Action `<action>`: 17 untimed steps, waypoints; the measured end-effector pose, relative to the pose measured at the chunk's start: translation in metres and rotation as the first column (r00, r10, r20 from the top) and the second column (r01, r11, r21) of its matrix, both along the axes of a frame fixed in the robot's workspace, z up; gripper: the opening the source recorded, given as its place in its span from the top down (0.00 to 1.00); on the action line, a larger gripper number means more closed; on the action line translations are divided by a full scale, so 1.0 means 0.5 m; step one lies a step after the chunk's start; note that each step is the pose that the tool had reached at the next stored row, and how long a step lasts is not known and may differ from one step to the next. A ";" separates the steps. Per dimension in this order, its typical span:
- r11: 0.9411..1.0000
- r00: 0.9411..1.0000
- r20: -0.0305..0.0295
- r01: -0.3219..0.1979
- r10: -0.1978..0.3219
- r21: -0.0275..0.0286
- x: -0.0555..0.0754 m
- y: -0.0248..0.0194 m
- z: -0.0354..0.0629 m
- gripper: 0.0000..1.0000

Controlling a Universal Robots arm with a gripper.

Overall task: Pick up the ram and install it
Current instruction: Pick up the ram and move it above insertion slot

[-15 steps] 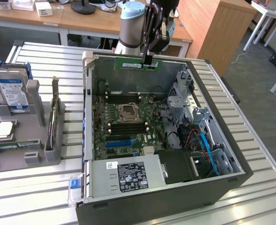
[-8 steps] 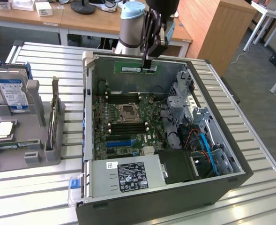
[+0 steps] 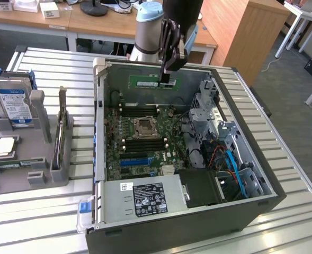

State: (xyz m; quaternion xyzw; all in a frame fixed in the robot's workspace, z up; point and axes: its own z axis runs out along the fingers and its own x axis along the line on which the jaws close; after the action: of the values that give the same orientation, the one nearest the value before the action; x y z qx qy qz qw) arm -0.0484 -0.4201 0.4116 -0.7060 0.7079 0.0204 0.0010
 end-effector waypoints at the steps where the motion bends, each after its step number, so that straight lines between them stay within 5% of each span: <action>1: 1.000 1.000 0.000 0.000 0.000 0.000 0.000 0.0000 -0.003 0.88; 17: 1.000 1.000 0.000 0.000 0.000 0.000 0.000 0.0000 -0.042 0.88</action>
State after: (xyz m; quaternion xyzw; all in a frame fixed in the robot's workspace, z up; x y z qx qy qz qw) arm -0.0484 -0.4201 0.3907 -0.7060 0.7079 0.0203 0.0008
